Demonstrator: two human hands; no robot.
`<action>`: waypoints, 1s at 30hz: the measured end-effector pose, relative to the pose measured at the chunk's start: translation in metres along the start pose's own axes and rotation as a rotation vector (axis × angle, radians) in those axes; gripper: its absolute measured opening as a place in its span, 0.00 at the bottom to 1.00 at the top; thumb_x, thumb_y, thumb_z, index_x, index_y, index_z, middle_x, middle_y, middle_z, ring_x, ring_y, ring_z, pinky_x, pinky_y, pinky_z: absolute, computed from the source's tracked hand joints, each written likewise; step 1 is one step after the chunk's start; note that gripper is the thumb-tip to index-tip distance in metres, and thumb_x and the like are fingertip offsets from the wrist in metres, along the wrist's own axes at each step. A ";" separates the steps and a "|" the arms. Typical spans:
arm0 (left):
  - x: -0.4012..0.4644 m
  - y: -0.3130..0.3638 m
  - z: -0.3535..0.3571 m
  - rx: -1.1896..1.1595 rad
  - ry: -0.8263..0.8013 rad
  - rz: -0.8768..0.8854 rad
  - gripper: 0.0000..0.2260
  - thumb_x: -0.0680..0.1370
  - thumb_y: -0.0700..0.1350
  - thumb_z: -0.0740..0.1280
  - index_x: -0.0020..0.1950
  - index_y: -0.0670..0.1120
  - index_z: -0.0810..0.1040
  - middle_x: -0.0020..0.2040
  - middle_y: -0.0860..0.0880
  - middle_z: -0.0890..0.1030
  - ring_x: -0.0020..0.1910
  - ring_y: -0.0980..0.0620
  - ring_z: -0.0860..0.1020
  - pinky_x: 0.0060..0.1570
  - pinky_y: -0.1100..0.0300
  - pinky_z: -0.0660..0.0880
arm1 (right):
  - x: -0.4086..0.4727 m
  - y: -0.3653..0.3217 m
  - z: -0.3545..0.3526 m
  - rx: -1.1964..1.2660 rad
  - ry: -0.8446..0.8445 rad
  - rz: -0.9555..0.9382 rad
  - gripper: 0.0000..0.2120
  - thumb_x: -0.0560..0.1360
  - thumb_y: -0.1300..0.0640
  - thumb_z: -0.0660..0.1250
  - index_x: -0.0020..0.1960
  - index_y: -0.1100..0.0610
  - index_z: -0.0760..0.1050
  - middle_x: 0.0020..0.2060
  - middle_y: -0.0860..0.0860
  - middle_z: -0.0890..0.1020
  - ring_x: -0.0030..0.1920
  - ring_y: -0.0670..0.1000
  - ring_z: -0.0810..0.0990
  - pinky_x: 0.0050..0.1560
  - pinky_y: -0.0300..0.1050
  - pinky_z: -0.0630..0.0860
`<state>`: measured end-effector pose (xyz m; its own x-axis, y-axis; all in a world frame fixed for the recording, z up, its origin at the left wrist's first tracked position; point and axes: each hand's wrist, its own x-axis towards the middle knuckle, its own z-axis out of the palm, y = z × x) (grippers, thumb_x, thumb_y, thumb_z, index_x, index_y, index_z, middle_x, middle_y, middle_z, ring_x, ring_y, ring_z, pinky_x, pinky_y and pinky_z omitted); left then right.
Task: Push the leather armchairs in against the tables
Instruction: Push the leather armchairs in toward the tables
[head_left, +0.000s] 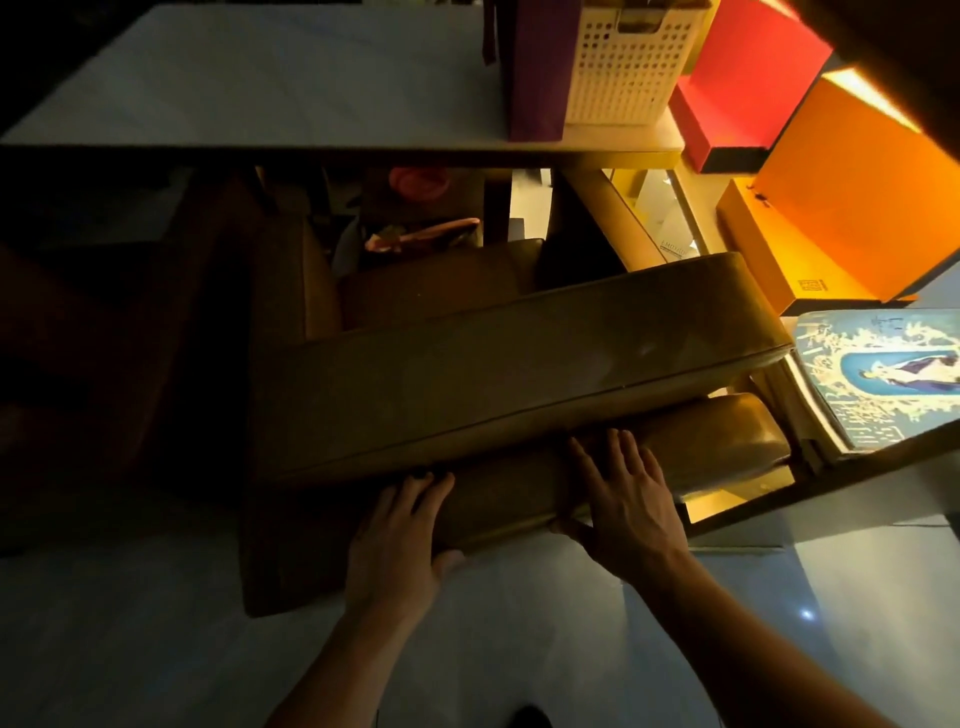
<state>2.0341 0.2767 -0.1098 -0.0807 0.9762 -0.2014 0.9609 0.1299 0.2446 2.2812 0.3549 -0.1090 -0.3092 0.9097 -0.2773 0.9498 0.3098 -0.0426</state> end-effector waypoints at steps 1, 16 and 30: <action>-0.004 -0.004 0.000 -0.009 -0.005 0.003 0.37 0.74 0.62 0.67 0.77 0.64 0.50 0.74 0.61 0.57 0.72 0.54 0.56 0.62 0.50 0.71 | -0.006 -0.005 0.002 -0.001 -0.005 0.009 0.51 0.71 0.25 0.59 0.80 0.46 0.38 0.80 0.62 0.46 0.79 0.65 0.44 0.77 0.61 0.45; -0.091 -0.114 -0.018 0.042 -0.116 0.104 0.36 0.75 0.58 0.68 0.76 0.65 0.49 0.75 0.63 0.56 0.73 0.53 0.57 0.62 0.50 0.72 | -0.100 -0.136 0.036 -0.018 -0.080 0.137 0.50 0.67 0.21 0.45 0.76 0.53 0.66 0.67 0.71 0.72 0.66 0.72 0.73 0.58 0.67 0.75; -0.061 -0.131 -0.038 0.067 -0.092 0.125 0.35 0.77 0.56 0.67 0.78 0.62 0.50 0.77 0.59 0.57 0.75 0.51 0.55 0.67 0.51 0.66 | -0.061 -0.150 0.014 0.005 -0.165 0.113 0.50 0.70 0.21 0.53 0.79 0.44 0.34 0.79 0.64 0.44 0.78 0.67 0.44 0.74 0.72 0.50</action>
<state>1.9031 0.2071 -0.0931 0.0626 0.9635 -0.2602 0.9777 -0.0069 0.2097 2.1580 0.2488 -0.0990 -0.1895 0.8809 -0.4337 0.9783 0.2071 -0.0068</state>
